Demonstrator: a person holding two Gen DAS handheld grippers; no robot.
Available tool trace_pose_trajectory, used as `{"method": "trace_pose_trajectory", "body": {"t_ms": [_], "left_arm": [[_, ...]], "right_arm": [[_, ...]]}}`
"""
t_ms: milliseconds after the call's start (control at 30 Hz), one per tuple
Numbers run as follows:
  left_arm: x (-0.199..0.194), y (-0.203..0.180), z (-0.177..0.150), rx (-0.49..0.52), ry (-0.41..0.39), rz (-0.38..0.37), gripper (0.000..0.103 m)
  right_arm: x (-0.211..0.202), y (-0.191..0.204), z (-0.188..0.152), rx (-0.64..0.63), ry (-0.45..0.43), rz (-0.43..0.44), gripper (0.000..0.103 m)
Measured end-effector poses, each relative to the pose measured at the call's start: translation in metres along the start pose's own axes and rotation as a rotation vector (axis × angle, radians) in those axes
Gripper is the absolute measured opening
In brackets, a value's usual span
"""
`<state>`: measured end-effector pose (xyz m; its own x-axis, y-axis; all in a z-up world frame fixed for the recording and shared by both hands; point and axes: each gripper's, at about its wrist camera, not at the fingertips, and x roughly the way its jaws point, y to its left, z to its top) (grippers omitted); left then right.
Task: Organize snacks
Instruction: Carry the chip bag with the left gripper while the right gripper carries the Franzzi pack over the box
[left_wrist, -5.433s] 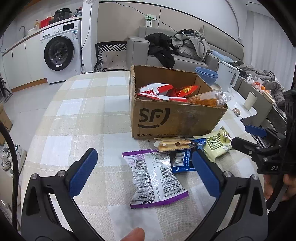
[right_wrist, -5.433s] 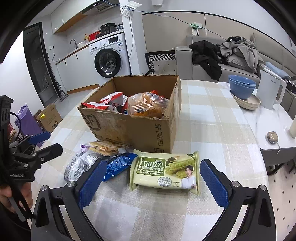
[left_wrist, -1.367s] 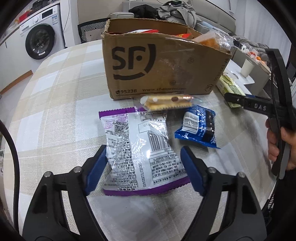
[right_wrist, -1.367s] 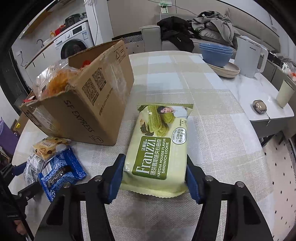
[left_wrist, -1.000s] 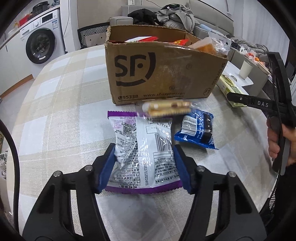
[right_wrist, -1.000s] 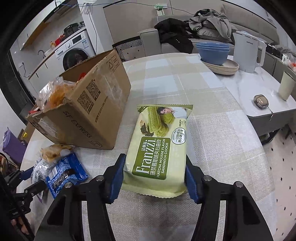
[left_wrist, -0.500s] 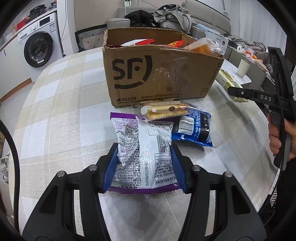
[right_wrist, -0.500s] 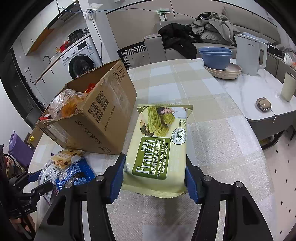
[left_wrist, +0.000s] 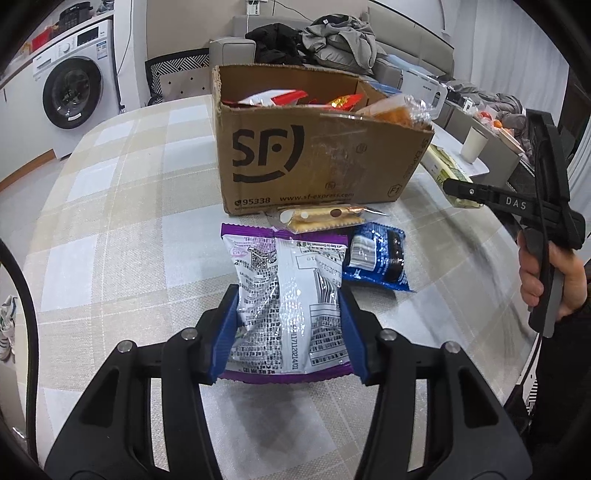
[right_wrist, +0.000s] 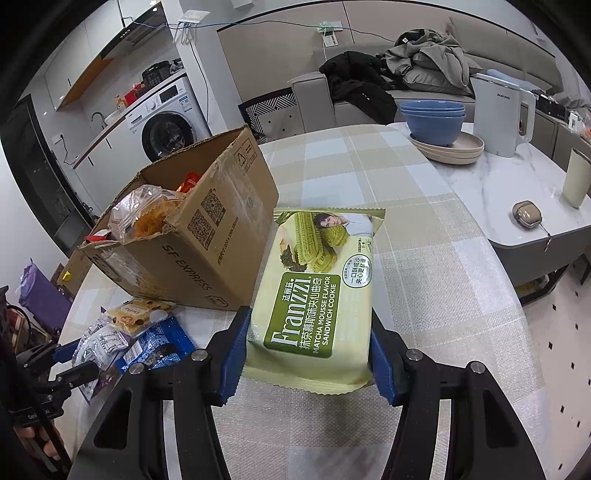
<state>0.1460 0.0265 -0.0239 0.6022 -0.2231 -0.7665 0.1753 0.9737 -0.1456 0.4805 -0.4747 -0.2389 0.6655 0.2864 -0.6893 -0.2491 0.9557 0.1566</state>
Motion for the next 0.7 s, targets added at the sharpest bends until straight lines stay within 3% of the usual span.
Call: {"method": "trace_pose_trajectory", "body": {"t_ms": [700], "left_arm": [[-0.047,-0.001,0.006,-0.027,-0.097,-0.05,0.049]], "right_arm": [[-0.028,0.004,0.008,-0.035,-0.086,0.042,0.059]]}}
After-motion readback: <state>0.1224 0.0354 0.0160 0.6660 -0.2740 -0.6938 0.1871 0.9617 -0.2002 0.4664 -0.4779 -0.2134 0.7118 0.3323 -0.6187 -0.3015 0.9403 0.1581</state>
